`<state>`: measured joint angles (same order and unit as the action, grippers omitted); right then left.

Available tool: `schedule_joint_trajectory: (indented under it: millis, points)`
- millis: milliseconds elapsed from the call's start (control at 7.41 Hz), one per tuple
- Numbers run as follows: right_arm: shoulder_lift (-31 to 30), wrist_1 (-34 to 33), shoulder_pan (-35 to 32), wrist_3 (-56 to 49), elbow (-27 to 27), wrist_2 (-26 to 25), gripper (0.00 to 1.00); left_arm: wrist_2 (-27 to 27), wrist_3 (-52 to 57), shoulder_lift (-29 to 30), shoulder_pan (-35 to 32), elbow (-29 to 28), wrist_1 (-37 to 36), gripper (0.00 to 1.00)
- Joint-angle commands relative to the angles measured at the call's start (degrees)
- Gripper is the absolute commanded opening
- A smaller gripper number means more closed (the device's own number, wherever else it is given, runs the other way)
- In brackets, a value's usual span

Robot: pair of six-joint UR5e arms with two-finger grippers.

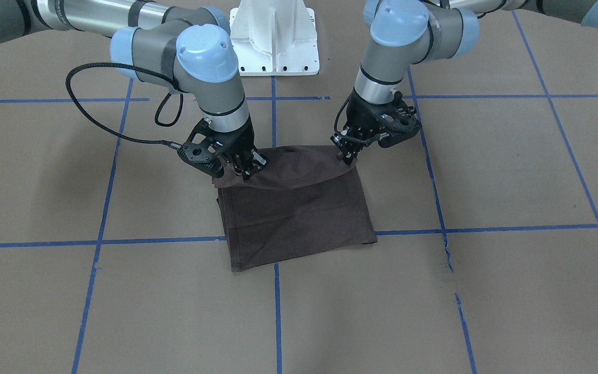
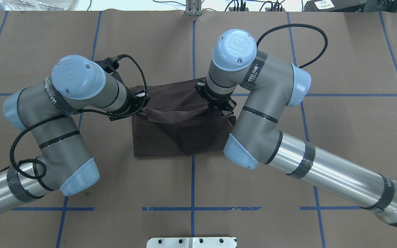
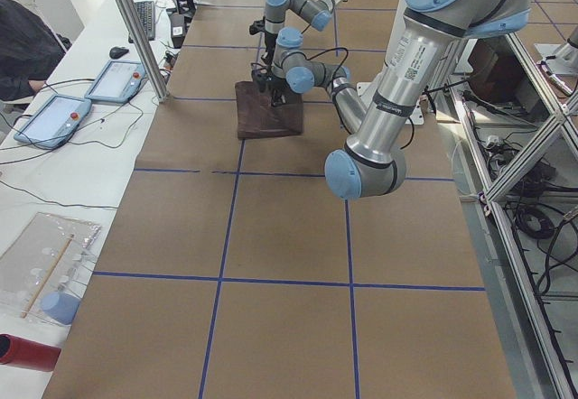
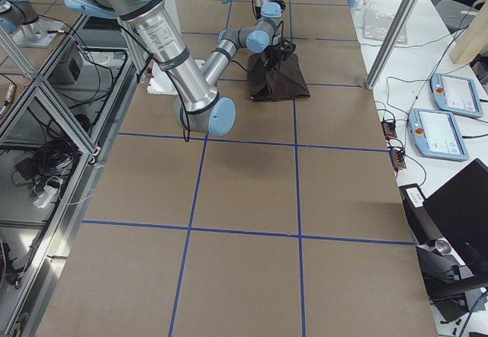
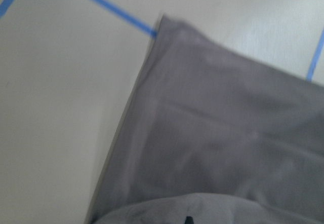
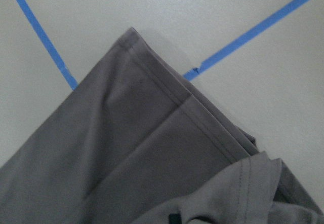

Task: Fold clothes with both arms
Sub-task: 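Release the folded edge and raise both grippers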

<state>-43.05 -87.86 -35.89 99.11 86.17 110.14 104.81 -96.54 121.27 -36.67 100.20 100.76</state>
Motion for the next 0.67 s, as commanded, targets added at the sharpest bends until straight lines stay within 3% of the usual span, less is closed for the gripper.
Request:
schedule_joint_trajectory:
  millis: [0, 135, 540]
  points:
    - [6.9, 13.9, -3.9, -1.5, -20.2, 1.1, 0.82, -0.9, 7.1, 5.0, -5.1, -15.9, 9.5, 0.99]
    - [10.1, 15.2, -7.3, -5.8, -27.1, 3.2, 1.0, -2.0, 11.1, 6.1, -8.5, -19.7, 11.3, 1.0]
    - [10.3, 15.3, -9.9, -12.2, -28.3, 4.6, 1.0, -1.6, 15.9, 6.1, -10.7, -21.7, 12.9, 1.0]
